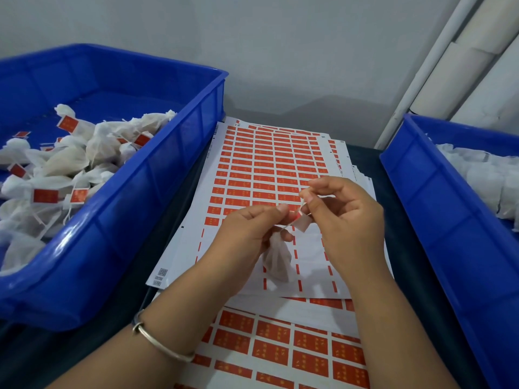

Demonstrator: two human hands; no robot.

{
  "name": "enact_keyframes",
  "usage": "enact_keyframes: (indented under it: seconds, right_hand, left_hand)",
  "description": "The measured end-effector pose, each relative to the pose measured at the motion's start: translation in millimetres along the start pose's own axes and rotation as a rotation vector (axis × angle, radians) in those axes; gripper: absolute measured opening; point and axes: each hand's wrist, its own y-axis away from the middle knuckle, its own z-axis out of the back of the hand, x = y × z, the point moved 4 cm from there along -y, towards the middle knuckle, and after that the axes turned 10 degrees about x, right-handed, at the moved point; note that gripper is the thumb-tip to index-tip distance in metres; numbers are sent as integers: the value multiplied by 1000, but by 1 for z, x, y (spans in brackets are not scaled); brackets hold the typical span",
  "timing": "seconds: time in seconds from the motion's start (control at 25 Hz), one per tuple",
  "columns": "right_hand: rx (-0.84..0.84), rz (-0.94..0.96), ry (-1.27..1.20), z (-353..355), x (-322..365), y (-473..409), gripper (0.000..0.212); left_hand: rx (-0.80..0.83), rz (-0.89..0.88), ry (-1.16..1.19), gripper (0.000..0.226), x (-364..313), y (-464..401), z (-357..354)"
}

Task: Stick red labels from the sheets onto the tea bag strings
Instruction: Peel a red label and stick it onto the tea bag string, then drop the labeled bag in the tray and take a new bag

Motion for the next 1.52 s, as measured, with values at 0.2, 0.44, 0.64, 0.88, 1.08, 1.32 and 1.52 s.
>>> enact_keyframes:
  seconds: [0.2,0.44,0.64,0.88,1.08,1.32,1.52]
  right_hand:
    - [36,24,-10,-1,2,0,22]
    - [43,38,-11,-2,1,0,22]
    - [73,4,-65,-2,0,-1,18]
    - [281,-136,-80,-10,-10,-3,59]
    - [276,-183,-150,-12,-16,-1,43]
    - [165,-188,-275,-16,-15,8,45]
    - [126,-189,-325,-22,-16,12,48]
  left_hand:
    - [19,-42,-97,22,2,-2,2]
    - [7,-54,-104,22,4,-5,4]
    - [-68,-99,-191,5,3,-5,5]
    - [-145,-130,-201,12,3,-6,12]
    - [-87,-160,-185,10,-2,-8,15]
    - [-37,-252,-571,8,-19,-2,19]
    - [25,-235,-1039,15,-55,6,18]
